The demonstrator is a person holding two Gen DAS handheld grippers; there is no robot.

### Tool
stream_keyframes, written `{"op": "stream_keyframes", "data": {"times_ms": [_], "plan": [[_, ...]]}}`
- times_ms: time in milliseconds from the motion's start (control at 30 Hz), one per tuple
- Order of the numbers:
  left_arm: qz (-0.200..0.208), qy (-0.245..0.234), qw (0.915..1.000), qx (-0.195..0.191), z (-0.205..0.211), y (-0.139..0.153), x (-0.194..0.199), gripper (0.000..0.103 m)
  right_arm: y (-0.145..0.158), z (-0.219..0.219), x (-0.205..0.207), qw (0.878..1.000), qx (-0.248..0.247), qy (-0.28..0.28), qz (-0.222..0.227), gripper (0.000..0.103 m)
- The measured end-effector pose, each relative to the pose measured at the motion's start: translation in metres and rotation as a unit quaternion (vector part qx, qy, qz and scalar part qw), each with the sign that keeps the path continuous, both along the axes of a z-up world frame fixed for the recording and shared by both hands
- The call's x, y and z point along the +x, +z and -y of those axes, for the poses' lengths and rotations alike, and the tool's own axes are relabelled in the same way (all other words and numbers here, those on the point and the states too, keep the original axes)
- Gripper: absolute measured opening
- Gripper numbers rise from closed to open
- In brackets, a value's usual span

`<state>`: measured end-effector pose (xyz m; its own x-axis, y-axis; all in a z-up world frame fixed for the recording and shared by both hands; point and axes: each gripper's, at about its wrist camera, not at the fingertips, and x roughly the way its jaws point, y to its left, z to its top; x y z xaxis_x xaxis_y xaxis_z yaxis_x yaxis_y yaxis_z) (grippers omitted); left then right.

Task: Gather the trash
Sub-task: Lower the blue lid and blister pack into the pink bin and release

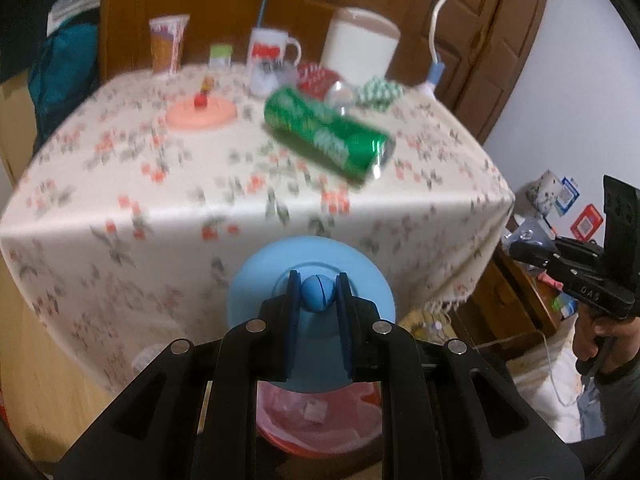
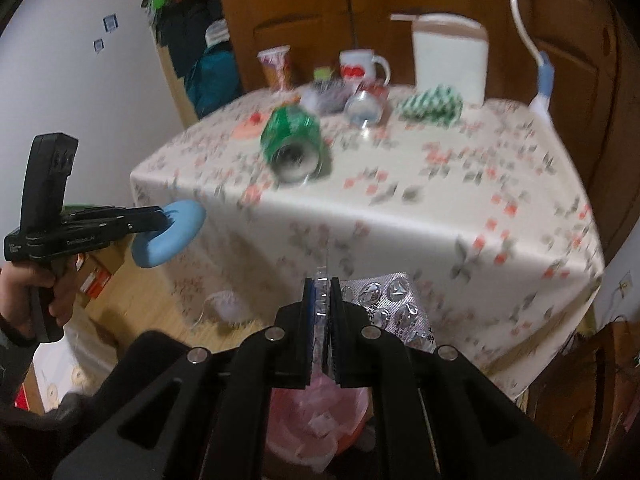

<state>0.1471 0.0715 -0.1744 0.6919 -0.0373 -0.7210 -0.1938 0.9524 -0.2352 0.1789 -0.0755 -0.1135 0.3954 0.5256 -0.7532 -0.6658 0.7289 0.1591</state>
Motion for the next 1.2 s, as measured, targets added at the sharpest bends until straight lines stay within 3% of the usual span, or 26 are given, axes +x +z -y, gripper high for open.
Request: {"op": "stream_keyframes", "data": {"times_ms": [267, 633, 1200], "plan": [[-0.067, -0.002, 0.9973, -0.031, 0.015, -0.075, -0.009, 0.018, -0.059, -0.012, -0.019, 0.998, -0.029, 0.022, -0.056, 0.007], [-0.156, -0.009, 0.9855, -0.067, 0.025, -0.172, -0.010, 0.018, -0.143, -0.032, -0.036, 0.987, -0.084, 0.055, -0.124, 0.007], [-0.225, -0.009, 0.9670, -0.120, 0.023, -0.252, -0.004, 0.018, -0.228, -0.039, -0.045, 0.966, -0.139, 0.093, -0.198, 0.007]]}}
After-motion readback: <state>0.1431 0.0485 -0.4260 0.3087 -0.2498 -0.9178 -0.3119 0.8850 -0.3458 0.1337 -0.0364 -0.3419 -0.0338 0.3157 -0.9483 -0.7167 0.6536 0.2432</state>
